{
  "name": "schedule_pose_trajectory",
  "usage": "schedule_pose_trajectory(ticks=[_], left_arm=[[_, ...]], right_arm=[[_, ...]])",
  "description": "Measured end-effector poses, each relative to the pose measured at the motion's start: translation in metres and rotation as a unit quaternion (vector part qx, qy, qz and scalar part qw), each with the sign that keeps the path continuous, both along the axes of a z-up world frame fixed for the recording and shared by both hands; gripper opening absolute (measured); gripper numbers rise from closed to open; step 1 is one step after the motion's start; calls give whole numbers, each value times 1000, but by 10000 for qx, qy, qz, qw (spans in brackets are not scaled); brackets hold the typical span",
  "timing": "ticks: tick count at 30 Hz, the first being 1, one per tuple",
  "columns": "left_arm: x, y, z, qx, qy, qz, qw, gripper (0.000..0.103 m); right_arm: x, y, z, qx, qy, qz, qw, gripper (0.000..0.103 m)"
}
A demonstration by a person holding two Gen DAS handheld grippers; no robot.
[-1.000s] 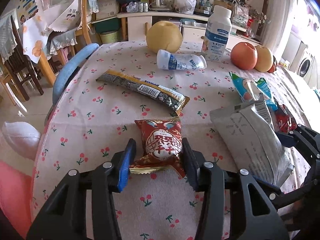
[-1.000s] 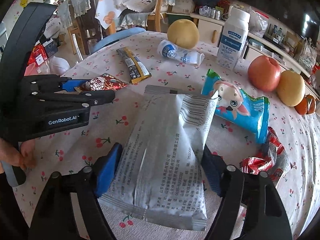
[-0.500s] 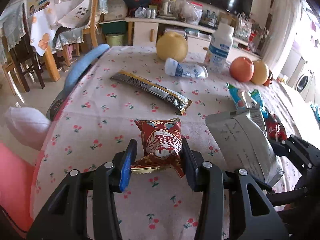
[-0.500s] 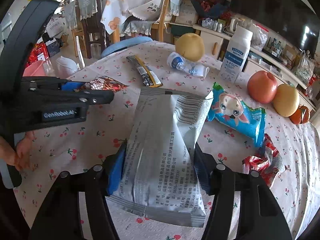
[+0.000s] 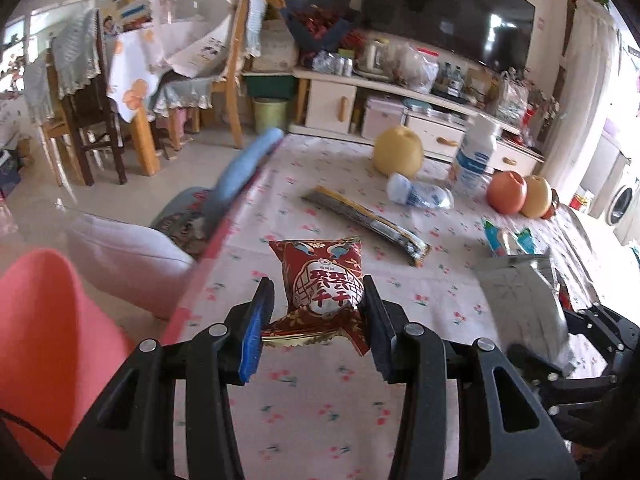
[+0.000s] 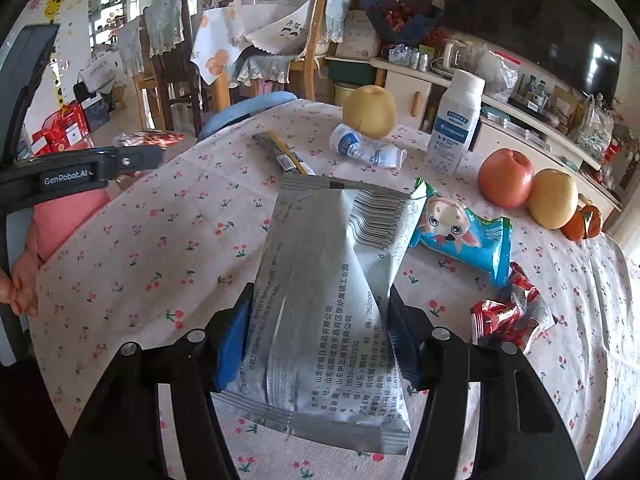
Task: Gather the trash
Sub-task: 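Carry the red packet and silver foil bag to the pink bucket and release both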
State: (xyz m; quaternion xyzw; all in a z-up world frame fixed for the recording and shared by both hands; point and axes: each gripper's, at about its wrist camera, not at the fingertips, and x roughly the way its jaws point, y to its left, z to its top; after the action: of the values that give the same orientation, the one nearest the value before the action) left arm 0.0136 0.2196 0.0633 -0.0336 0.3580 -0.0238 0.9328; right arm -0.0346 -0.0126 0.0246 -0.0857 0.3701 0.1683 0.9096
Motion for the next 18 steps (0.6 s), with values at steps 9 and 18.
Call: schedule_pose_trajectory(ticks=[9, 18], left_arm=[[-13, 33, 18, 49, -258, 348, 9991, 46], [-25, 64, 33, 56, -468, 710, 9964, 46]], right_arm=[[-9, 21, 17, 77, -34, -17, 10000, 62], [-16, 68, 35, 140, -143, 244, 9995, 62]])
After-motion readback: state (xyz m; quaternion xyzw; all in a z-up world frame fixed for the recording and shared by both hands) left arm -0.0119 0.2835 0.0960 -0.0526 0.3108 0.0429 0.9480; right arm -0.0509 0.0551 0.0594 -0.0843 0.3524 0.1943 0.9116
